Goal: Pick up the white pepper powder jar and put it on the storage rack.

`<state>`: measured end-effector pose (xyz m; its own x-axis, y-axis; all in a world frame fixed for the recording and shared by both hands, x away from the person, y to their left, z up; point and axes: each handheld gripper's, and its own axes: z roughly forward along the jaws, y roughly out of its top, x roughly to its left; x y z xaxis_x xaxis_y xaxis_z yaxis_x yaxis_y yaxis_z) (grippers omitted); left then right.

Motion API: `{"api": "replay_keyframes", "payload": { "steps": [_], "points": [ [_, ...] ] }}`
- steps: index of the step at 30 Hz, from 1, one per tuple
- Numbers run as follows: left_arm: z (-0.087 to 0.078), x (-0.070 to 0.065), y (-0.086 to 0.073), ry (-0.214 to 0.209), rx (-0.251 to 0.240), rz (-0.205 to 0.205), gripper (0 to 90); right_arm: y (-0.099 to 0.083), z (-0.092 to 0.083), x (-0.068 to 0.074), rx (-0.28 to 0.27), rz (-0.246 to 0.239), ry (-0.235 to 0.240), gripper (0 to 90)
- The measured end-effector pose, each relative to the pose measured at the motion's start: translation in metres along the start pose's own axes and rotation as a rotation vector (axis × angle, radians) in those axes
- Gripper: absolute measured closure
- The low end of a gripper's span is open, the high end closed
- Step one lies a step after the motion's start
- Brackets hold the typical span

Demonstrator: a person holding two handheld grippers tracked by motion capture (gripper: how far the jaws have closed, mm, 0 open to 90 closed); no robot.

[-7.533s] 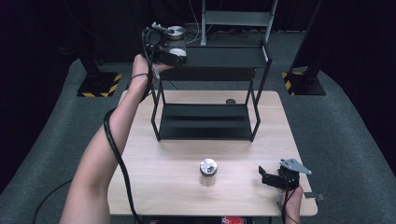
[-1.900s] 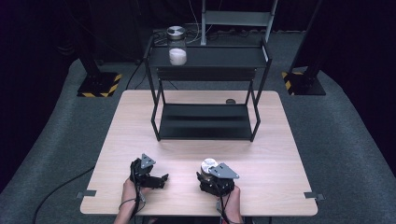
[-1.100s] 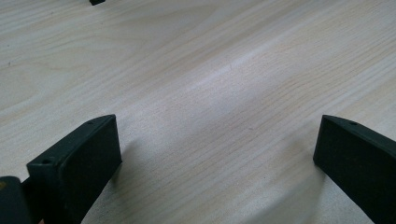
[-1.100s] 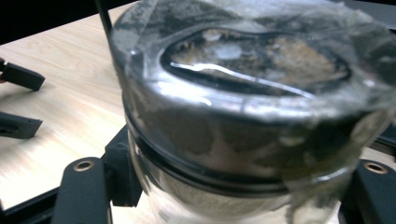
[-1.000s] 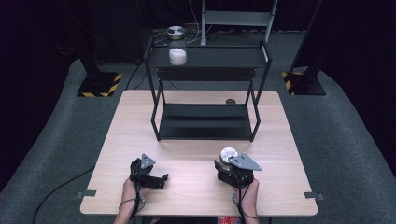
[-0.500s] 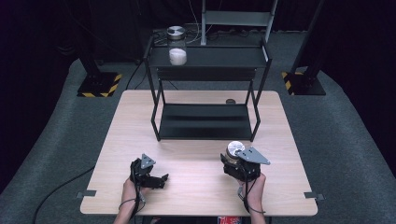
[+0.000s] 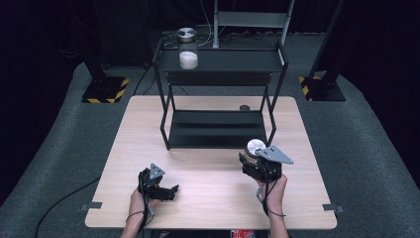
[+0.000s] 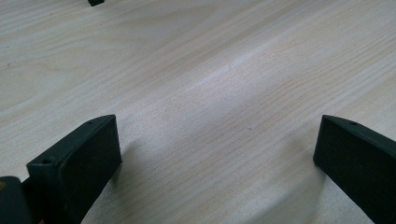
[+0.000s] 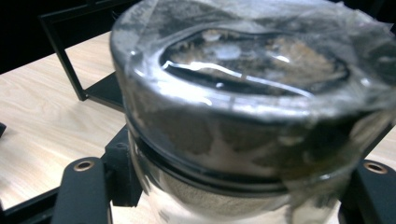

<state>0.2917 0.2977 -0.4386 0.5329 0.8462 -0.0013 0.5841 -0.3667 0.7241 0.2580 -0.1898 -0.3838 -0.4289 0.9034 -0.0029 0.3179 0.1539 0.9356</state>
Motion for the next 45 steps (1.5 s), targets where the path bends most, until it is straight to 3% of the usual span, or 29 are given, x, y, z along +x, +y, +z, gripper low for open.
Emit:
{"api": "replay_keyframes", "payload": {
  "steps": [14,45],
  "points": [
    [0.0,0.0,0.0,-0.001,0.001,0.0,0.1,0.024,0.003,-0.013,-0.021,0.008,-0.018,30.1],
    [0.0,0.0,0.0,-0.001,0.002,-0.001,0.1,0.071,0.011,-0.027,-0.04,-0.02,-0.058,30.1]
  ]
}}
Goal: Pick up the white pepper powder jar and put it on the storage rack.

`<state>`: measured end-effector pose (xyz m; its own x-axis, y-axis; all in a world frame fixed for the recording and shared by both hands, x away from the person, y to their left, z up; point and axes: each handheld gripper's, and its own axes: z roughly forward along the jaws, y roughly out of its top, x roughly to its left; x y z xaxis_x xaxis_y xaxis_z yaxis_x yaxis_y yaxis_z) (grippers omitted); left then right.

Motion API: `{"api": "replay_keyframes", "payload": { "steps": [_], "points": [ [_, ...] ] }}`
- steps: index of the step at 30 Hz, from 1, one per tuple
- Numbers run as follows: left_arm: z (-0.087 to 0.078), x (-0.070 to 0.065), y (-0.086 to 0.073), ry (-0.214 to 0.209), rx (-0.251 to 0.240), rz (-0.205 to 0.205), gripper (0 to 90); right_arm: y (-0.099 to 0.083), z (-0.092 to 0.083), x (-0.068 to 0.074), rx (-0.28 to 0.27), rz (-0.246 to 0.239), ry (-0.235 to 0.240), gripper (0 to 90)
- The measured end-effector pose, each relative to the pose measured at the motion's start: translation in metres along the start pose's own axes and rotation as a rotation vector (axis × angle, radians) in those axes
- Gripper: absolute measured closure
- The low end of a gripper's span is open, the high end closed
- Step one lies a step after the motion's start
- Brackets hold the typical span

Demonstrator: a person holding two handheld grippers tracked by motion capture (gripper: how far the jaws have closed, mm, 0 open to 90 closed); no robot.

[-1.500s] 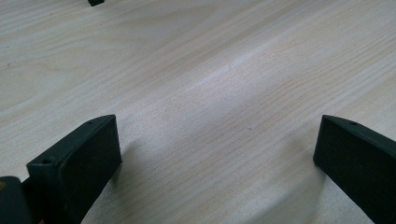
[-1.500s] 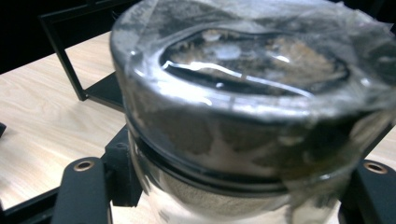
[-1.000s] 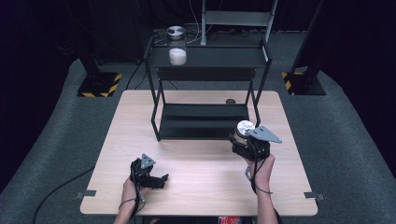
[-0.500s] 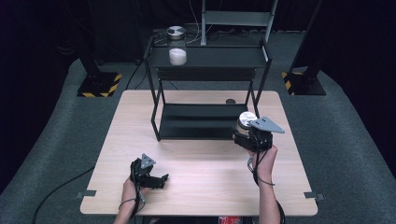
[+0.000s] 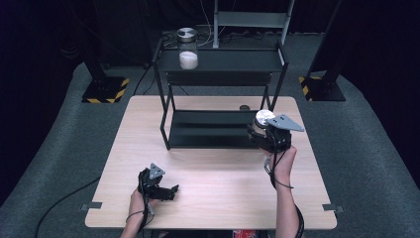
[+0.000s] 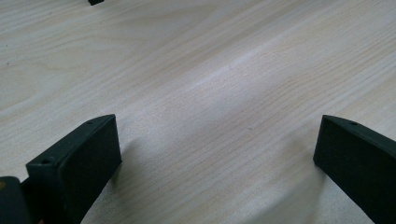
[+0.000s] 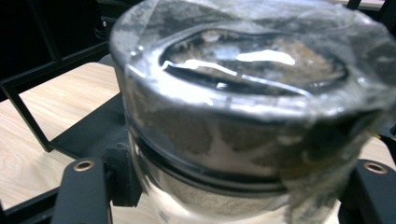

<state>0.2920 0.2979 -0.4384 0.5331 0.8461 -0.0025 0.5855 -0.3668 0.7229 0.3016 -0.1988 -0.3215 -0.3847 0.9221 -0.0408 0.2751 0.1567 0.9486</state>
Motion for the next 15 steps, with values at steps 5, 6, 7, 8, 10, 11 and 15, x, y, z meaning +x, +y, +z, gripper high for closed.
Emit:
{"api": "replay_keyframes", "payload": {
  "steps": [5,6,7,8,10,11,15],
  "points": [
    [0.0,0.0,0.0,0.0,0.0,0.0,0.1,0.009,0.0,-0.001,-0.006,-0.006,-0.007,30.1],
    [0.0,0.0,0.0,0.0,0.0,0.0,0.1,0.011,0.0,-0.001,-0.008,-0.009,-0.009,30.2],
    [0.0,0.0,0.0,0.0,0.0,0.0,0.1,0.013,0.0,-0.001,-0.008,-0.012,-0.011,30.1],
    [0.0,0.0,0.0,0.0,0.0,0.0,0.1,0.015,-0.001,-0.001,-0.009,-0.014,-0.012,30.2],
    [0.0,0.0,0.0,0.0,0.0,0.0,0.1,0.018,-0.001,-0.002,-0.012,-0.015,-0.013,30.1],
    [0.0,0.0,0.0,0.0,0.0,0.0,0.1,0.02,-0.001,-0.002,-0.013,-0.016,-0.015,30.2],
    [0.0,0.0,0.0,0.0,0.001,0.001,0.1,0.026,0.0,-0.002,-0.012,-0.028,-0.019,30.1]
  ]
}}
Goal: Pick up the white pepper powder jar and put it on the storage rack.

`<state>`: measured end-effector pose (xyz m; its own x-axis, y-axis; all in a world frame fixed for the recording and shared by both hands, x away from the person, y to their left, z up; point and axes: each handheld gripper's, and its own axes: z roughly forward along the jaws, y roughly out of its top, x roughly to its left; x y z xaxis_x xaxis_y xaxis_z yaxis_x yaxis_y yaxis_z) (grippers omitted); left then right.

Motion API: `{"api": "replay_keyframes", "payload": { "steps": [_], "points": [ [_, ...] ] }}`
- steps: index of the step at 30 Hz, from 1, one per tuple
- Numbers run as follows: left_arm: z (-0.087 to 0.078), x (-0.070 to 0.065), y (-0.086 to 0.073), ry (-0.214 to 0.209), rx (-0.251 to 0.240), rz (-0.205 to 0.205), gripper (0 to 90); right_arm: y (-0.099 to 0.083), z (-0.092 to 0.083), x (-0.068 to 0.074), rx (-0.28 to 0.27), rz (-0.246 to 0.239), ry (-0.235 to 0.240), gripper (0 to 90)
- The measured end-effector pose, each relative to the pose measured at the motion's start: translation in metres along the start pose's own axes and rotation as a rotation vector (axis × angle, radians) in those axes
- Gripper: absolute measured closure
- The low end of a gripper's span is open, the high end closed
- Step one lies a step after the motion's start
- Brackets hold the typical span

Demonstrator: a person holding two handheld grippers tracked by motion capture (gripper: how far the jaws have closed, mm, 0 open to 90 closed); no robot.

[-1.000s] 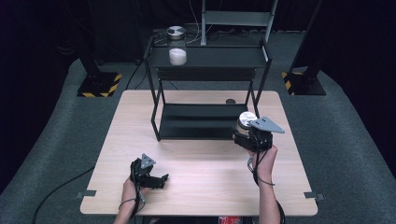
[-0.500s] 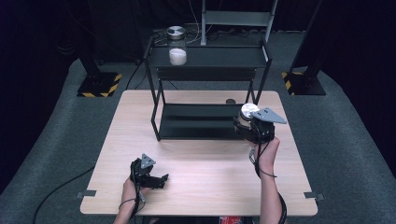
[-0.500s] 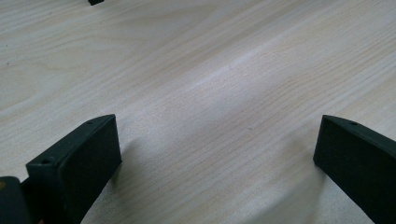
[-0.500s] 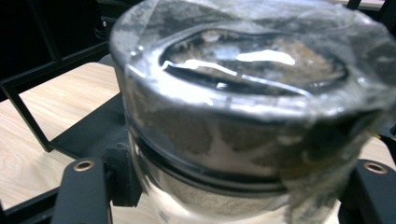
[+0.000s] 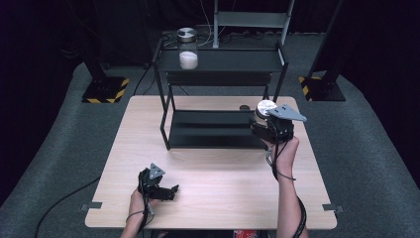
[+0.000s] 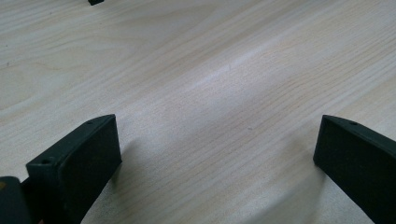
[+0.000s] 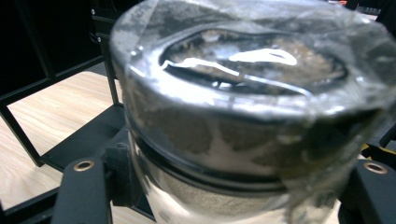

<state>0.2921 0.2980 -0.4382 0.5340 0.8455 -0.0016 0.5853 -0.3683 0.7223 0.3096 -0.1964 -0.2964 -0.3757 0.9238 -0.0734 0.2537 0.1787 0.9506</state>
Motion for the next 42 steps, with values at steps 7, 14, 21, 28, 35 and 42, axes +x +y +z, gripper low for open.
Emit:
{"api": "replay_keyframes", "payload": {
  "steps": [7,14,21,28,35,42],
  "points": [
    [0.0,0.0,0.0,0.0,-0.001,-0.001,0.1,0.01,0.002,-0.005,-0.006,0.002,-0.006,30.1],
    [0.0,0.0,0.0,0.0,0.0,-0.001,0.1,0.02,0.001,-0.008,-0.008,-0.003,-0.016,30.1],
    [0.0,0.0,0.0,0.0,0.0,-0.001,0.0,0.035,-0.001,-0.011,-0.009,-0.007,-0.022,30.2],
    [0.0,0.0,0.0,-0.001,0.0,-0.001,0.0,0.05,-0.001,-0.012,-0.022,-0.012,-0.028,30.2],
    [0.0,0.0,0.0,-0.002,-0.001,0.0,0.0,0.062,0.004,-0.011,-0.024,-0.02,-0.031,30.2],
    [0.0,0.0,0.0,-0.001,-0.001,0.001,0.1,0.069,0.009,-0.013,-0.02,-0.015,-0.034,30.1]
  ]
}}
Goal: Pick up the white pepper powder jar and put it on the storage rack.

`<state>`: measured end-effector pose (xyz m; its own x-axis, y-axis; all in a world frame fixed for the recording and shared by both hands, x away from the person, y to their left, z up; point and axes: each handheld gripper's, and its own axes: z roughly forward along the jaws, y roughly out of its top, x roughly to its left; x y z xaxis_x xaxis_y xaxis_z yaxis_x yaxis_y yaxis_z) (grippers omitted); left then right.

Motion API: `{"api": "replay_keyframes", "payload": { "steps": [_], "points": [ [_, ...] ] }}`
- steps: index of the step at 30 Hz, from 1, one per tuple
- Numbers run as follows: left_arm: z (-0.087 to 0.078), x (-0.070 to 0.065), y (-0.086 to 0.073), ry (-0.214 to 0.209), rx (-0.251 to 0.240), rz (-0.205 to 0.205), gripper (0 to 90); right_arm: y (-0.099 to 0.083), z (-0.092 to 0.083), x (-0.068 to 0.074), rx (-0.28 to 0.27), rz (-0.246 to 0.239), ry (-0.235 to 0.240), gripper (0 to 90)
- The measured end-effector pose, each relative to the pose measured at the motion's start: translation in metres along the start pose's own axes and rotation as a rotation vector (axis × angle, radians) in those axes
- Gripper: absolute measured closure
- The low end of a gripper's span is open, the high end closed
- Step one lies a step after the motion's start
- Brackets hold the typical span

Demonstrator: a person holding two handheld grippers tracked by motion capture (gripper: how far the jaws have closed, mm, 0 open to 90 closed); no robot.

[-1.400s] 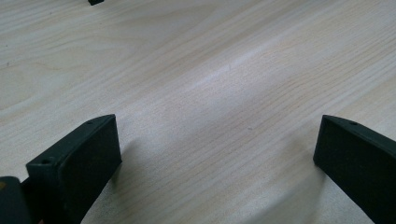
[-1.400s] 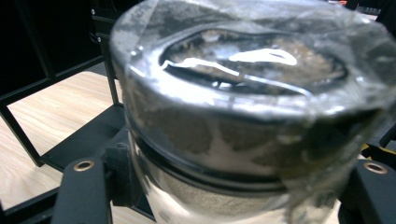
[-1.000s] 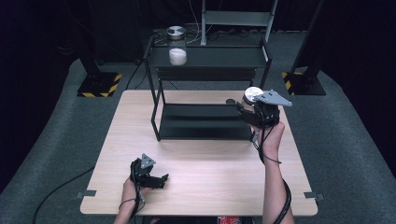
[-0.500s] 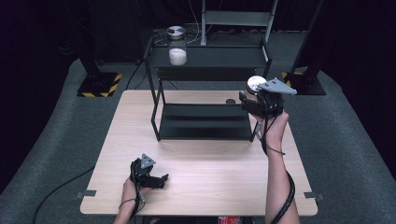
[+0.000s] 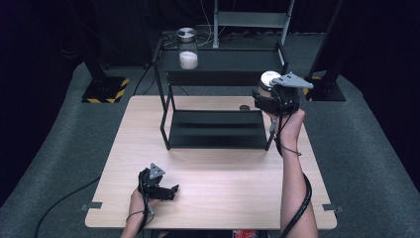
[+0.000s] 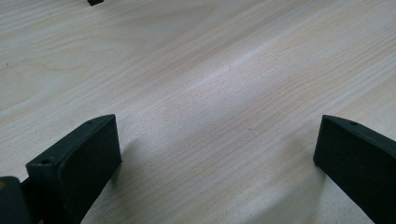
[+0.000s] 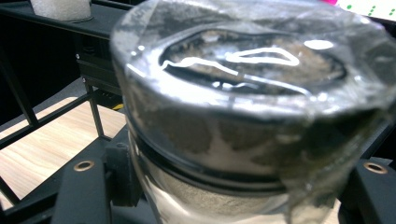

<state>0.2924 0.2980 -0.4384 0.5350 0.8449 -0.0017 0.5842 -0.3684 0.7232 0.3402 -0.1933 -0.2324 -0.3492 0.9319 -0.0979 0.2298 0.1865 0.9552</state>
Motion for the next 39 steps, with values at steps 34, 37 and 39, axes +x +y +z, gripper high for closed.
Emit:
{"api": "replay_keyframes", "payload": {
  "steps": [34,37,39],
  "points": [
    [0.0,0.0,0.0,0.0,0.0,0.0,0.2,0.044,0.004,-0.008,-0.022,0.011,-0.025,30.2],
    [0.0,0.0,0.0,-0.001,0.0,-0.001,0.2,0.048,0.004,-0.009,-0.026,0.015,-0.025,30.2],
    [0.0,0.0,0.0,0.0,-0.001,-0.002,0.2,0.051,0.004,-0.009,-0.027,0.016,-0.028,30.2]
  ]
}}
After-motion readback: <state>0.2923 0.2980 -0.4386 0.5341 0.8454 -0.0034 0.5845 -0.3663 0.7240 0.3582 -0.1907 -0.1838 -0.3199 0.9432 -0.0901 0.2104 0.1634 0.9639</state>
